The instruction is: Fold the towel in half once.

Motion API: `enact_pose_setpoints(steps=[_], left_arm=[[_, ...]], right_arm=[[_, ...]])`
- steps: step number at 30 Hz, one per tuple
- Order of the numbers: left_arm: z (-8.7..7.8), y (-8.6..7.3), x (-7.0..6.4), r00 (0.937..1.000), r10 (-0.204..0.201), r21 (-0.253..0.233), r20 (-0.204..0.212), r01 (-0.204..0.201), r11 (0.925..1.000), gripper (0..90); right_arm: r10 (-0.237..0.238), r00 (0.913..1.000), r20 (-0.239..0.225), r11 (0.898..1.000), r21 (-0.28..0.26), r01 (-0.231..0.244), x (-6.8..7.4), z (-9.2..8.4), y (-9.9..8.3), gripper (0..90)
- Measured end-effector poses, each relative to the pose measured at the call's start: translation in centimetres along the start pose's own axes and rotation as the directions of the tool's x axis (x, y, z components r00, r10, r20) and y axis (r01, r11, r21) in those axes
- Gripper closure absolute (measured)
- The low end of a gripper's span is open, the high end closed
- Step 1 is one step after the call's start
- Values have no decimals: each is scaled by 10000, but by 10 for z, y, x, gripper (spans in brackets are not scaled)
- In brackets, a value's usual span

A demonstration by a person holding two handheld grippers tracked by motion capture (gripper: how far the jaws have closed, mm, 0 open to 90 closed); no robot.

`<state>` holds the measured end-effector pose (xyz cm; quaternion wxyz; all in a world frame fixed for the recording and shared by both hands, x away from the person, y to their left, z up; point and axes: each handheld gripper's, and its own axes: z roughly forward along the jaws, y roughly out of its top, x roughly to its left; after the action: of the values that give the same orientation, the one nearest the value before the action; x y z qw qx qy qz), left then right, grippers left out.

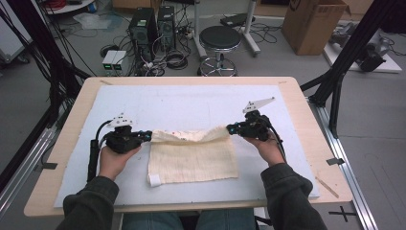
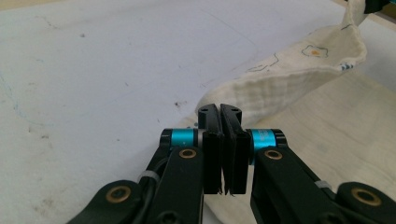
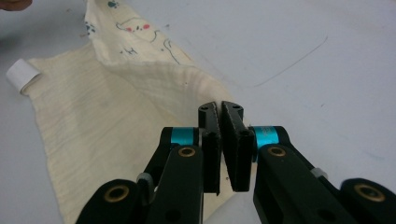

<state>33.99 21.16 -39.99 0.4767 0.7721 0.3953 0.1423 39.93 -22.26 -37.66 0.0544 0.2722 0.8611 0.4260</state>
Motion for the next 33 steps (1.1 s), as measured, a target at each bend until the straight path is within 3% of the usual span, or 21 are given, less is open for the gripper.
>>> enact_pose_setpoints(steps=[9, 20, 33], left_arm=[[-9, -9, -8, 9996, 270, 88, 67, -271, 9996, 871], [-16, -27, -19, 9973, 549, 394, 491, -568, 9976, 868], [-22, -45, -28, 9929, 781, 643, 893, -840, 9944, 867]], right_arm=[[30, 9998, -171, 10000, 85, -29, 10, -5, -16, 861], [-171, 9990, -413, 9997, 152, 178, 24, -10, -32, 861], [-39, 9980, -634, 9985, 546, 74, 34, -6, -54, 860]])
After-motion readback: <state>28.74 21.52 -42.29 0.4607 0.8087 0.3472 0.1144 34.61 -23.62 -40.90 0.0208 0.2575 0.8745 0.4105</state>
